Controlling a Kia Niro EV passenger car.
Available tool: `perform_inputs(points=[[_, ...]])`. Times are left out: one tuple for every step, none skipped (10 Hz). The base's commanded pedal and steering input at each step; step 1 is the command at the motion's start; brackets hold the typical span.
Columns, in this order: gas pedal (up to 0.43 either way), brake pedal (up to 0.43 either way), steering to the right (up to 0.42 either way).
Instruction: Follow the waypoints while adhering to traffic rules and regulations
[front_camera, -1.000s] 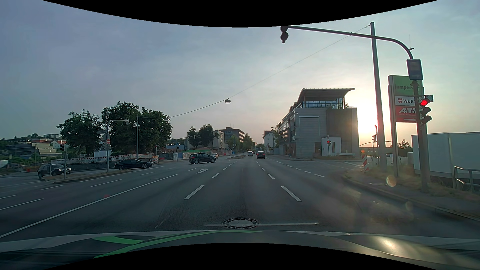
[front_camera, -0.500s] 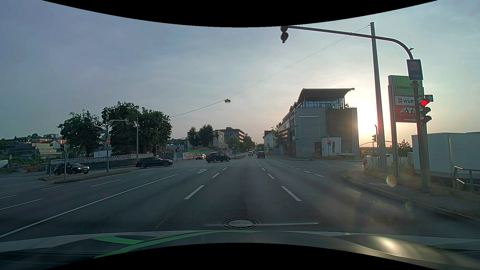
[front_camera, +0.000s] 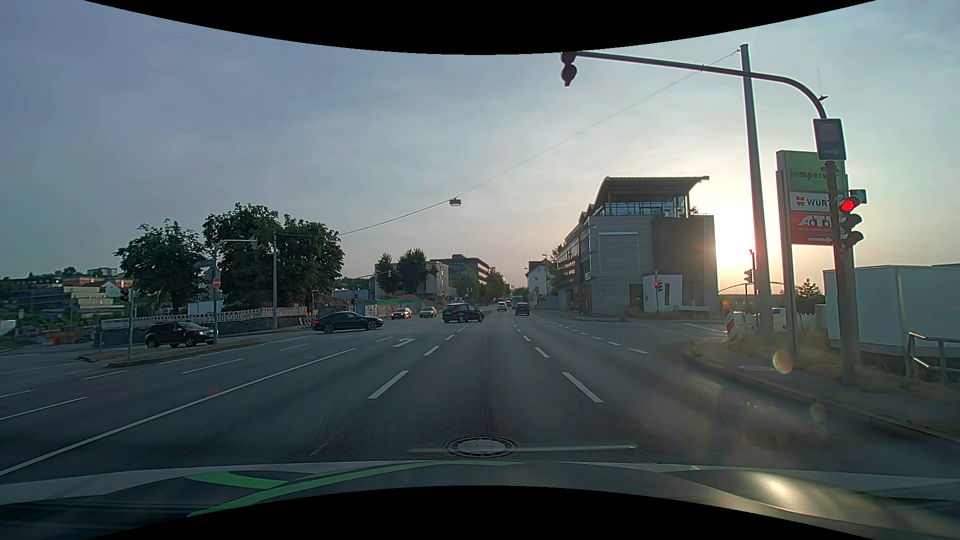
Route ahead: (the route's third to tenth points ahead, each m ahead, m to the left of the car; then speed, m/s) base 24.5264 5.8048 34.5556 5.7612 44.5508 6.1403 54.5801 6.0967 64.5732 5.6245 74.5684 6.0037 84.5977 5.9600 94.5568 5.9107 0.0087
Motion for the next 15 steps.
perform_inputs(points=[[0.000, 0.311, 0.001], [0.000, 0.311, 0.001], [0.000, 0.311, 0.001], [0.000, 0.311, 0.001], [0.000, 0.311, 0.001], [0.000, 0.311, 0.001], [0.000, 0.311, 0.001], [0.000, 0.311, 0.001], [0.000, 0.311, 0.001], [0.000, 0.311, 0.001], [0.000, 0.311, 0.001], [0.000, 0.311, 0.001], [0.000, 0.311, 0.001], [0.000, 0.311, 0.001], [0.000, 0.311, 0.001]])
